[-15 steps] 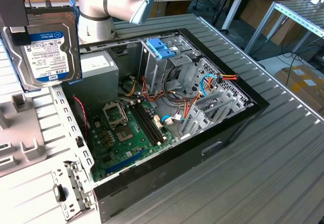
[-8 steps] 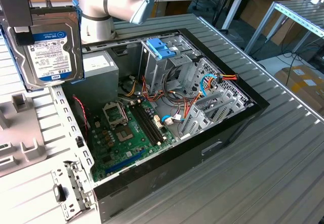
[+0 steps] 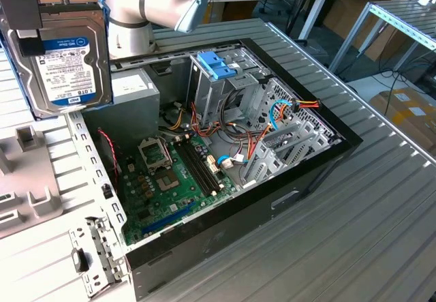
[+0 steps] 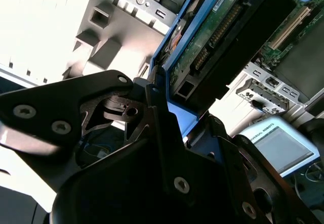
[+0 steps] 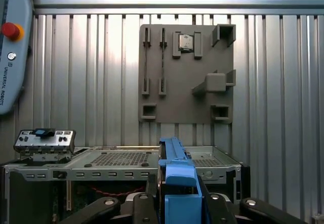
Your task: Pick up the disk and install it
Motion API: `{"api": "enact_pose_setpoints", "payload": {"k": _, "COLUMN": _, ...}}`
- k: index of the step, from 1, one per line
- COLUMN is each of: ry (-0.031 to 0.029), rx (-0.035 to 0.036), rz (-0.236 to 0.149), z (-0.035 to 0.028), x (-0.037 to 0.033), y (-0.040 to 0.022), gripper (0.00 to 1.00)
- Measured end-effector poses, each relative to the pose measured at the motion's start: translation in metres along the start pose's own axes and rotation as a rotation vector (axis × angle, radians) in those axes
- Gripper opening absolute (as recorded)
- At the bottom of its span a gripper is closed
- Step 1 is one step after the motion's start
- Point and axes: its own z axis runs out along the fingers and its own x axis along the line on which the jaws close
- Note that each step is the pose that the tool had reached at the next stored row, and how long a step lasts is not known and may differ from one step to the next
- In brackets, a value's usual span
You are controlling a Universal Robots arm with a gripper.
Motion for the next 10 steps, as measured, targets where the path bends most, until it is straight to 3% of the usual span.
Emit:
{"api": "enact_pose_setpoints", "payload": {"k": 6, "ry": -0.0021, "rx": -0.0001, "rz": -0.001, "z": -0.0069, "x": 0.0001, "y": 0.0003, "gripper": 0.37}}
{"api": "enact_pose_setpoints", "payload": {"k": 10, "ry": -0.0022, "rx": -0.0001, "rz": -0.001, "z": -0.0072, "x": 0.0001, "y": 0.0003, "gripper": 0.37}}
